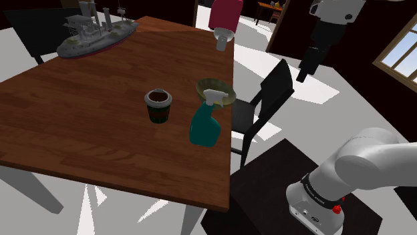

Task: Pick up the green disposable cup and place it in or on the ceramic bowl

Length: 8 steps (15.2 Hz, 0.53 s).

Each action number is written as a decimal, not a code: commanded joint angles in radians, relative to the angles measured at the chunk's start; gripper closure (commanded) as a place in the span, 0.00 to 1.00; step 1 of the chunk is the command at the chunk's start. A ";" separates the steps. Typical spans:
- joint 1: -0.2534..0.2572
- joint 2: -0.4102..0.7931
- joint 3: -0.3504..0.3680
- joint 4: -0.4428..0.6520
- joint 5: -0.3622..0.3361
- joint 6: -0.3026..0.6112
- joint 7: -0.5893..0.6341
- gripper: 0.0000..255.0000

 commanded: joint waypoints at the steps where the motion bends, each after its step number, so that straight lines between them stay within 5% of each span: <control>1: 0.000 0.000 0.000 0.000 0.000 0.000 0.000 0.00; 8: 0.032 0.116 0.031 -0.068 0.147 0.226 0.076 0.00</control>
